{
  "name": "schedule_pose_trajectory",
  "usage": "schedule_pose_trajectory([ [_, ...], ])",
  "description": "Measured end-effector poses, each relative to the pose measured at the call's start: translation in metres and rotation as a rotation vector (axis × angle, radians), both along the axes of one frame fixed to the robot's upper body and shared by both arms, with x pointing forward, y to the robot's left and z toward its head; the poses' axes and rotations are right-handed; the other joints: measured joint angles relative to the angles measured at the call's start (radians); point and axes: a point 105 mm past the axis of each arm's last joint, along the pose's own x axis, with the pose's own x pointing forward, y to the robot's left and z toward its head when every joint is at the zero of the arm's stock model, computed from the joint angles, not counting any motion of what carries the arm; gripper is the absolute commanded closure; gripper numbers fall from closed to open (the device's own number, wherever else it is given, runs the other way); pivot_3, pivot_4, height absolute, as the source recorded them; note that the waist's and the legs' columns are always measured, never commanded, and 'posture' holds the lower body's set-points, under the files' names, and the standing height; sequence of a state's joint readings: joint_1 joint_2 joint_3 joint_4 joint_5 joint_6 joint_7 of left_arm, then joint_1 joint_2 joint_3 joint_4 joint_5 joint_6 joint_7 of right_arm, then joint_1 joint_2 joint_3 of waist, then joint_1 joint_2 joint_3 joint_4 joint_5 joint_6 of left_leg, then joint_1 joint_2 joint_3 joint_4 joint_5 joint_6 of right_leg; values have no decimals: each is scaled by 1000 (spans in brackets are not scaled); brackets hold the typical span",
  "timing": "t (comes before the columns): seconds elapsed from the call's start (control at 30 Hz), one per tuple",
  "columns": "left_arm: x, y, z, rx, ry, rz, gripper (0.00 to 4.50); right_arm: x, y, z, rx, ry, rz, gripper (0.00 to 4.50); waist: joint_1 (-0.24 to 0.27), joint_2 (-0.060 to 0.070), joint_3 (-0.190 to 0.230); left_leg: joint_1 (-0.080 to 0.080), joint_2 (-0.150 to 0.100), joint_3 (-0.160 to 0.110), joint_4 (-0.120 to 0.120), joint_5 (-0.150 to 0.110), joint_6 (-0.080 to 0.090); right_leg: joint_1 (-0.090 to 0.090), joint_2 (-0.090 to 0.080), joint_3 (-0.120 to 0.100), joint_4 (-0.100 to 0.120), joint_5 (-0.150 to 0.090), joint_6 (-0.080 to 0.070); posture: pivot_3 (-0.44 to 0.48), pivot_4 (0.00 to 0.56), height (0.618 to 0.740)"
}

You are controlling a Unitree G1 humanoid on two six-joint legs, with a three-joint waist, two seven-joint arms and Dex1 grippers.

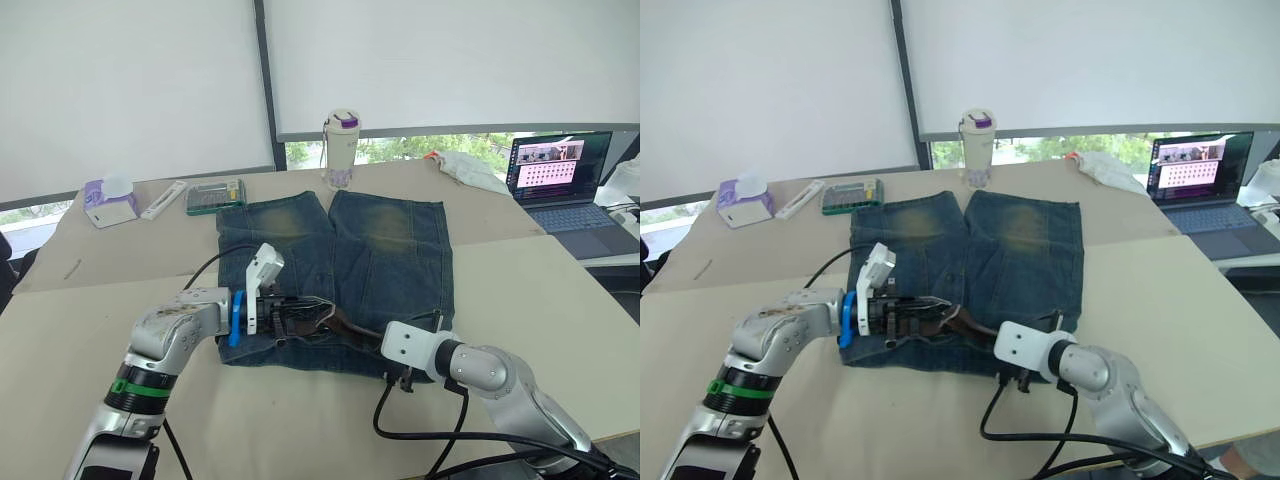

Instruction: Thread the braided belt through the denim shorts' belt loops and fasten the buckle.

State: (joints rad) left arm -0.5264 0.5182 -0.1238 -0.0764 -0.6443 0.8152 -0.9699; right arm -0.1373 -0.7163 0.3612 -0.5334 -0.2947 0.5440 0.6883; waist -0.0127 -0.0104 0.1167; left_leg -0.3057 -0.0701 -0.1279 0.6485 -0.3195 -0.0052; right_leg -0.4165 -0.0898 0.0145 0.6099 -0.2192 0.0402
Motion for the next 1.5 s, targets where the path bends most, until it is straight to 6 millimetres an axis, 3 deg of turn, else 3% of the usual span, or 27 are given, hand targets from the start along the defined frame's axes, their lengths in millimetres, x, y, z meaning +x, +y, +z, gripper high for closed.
schedule_pose_trajectory([
  [0.13, 19, -5, -16, 58, 11, 81, 4427, -4, -6, -1, 0, 1, -26, 4500, 19, 0, 0, -1, -2, 0, 1, 1, 1, 1, -2, 0, -1, 0, 0, 0, 150, 740],
  [0.37, 21, -5, -65, 249, 26, 105, 4427, -13, -9, 0, -7, 8, -36, 4500, 24, 0, 0, -1, -1, 0, 0, 1, 1, 0, -1, 0, -1, 1, 0, 0, 150, 740],
  [0.5, 18, -4, -76, 316, -54, 77, 4427, -17, -12, -2, -18, 18, -49, 4500, 26, 1, -2, 1, -1, -1, 0, 0, 2, 8, -2, -1, -3, -1, 1, 0, 150, 740],
  [0.57, 18, -5, -79, 326, -91, 71, 4427, -18, -13, -2, -29, 18, -52, 4500, 26, 1, -2, 3, -1, 0, -1, -1, 4, 14, -2, -1, -4, -6, 9, 0, 150, 740],
  [0.83, 15, 3, -78, 147, -69, 149, 4427, -20, -29, 2, -81, 14, -71, 4500, 27, 3, -3, 4, -1, -2, 3, -2, 6, 11, -4, -3, -5, -2, 4, 0, 150, 740],
  [1.0, 9, 21, -86, 228, -166, 125, 4500, -24, -43, 3, -36, 48, -125, 2729, 24, 3, -2, 4, -1, -1, 1, -2, 6, 12, -3, -2, -6, -3, 4, 0, 150, 740],
  [1.03, 8, 26, -87, 250, -210, 116, 4500, -23, -48, 7, 54, 60, -180, 2423, 23, 2, -2, 3, 1, -1, -2, -2, 5, 13, -3, -1, -7, -3, 5, 0, 150, 740],
  [1.13, 7, 29, -90, 260, -263, 113, 4500, -26, -54, 9, 211, 118, -250, 2423, 19, 3, -2, 3, 1, 0, -4, -3, 8, 13, -2, -1, -7, -4, 7, 0, 150, 740],
  [1.3, 8, 33, -91, 294, -334, 103, 4500, -29, -49, 5, 289, 172, -248, 2423, 14, 4, -1, 4, 1, 0, -4, -3, 8, 13, -1, -1, -6, -3, 5, 0, 150, 740],
  [1.5, 15, 41, -94, 336, -374, 128, 4500, -32, -54, -9, 148, 168, -226, 2423, 16, 5, -6, 6, 1, 0, -3, -5, 11, 15, -1, -2, -5, -6, 10, 0, 150, 740],
])
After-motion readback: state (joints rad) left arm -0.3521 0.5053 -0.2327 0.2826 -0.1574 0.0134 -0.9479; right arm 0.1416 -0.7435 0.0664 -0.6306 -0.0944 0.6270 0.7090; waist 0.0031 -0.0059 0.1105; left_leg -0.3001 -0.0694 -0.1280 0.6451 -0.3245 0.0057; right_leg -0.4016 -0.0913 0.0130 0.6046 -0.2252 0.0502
